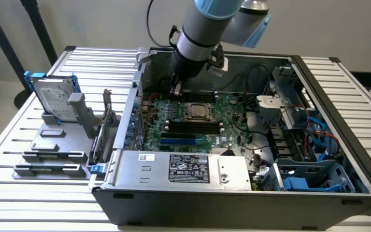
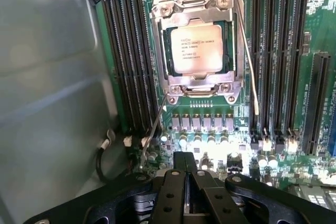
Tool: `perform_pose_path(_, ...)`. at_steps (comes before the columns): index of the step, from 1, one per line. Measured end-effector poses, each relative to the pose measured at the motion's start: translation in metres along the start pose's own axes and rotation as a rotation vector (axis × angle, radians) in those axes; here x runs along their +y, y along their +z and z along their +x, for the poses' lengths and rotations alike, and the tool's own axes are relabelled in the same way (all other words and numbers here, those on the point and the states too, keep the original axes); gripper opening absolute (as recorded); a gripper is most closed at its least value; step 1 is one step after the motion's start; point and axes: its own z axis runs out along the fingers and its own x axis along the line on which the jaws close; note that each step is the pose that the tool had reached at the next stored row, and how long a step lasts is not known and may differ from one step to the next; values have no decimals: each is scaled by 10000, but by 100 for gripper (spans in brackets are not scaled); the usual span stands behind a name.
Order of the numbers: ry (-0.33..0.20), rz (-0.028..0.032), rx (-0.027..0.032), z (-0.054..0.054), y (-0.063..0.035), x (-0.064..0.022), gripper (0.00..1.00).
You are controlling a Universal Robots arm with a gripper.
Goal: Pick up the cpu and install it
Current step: 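Install the first cpu locking lever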
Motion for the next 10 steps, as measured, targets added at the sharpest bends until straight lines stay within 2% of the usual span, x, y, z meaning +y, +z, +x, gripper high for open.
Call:
perform_pose_path(4, -7, 11, 38, -43, -34, -97, 11)
perform_pose_path(6, 4, 18, 67, -46, -41, -112, 11)
perform_pose_path(10, 329, -53, 185, -46, -43, -115, 11)
